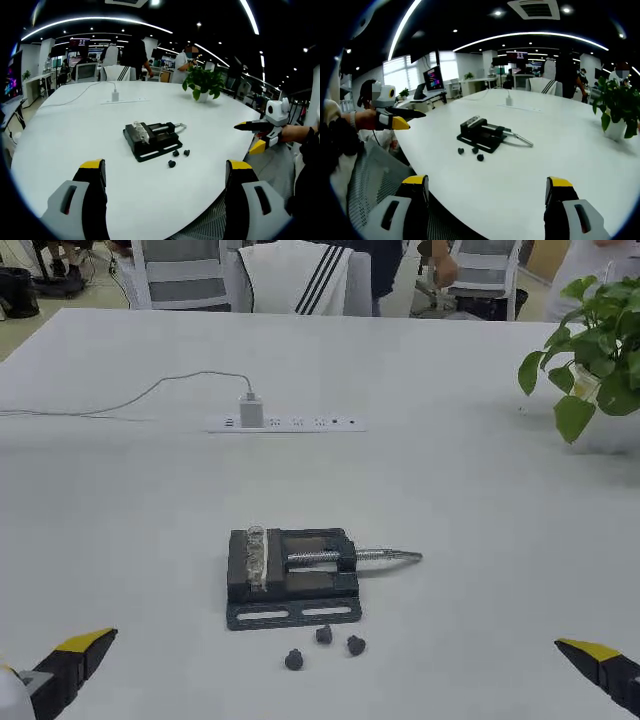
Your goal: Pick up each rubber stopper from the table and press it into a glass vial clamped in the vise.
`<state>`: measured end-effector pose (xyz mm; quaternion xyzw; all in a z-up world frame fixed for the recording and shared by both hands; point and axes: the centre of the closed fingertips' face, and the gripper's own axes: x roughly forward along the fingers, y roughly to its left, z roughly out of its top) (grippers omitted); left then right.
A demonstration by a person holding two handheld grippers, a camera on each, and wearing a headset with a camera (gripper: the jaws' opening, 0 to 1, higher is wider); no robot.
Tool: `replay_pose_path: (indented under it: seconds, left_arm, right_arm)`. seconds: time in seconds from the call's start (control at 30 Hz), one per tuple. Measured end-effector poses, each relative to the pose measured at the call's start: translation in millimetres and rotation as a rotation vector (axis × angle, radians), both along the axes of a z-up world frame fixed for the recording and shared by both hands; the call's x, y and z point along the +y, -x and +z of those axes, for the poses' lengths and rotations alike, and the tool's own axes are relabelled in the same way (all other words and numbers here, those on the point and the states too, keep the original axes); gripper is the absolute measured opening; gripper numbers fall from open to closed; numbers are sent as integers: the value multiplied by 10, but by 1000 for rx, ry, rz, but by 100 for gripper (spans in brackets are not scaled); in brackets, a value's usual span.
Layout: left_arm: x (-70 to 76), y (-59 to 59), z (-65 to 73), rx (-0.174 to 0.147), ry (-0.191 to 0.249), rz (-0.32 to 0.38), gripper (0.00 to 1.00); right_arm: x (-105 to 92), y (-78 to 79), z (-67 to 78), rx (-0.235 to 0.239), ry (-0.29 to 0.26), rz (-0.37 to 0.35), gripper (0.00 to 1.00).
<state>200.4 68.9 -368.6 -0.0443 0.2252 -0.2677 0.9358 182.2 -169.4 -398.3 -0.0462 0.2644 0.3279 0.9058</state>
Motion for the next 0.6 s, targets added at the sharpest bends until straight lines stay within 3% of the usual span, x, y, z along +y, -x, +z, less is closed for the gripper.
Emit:
replay_pose_path:
  seconds: [0.6]
  left_arm:
    - [79, -20, -57, -12, -13, 7, 99]
  right_arm:
    - [11, 5, -38, 11, 41, 16, 94]
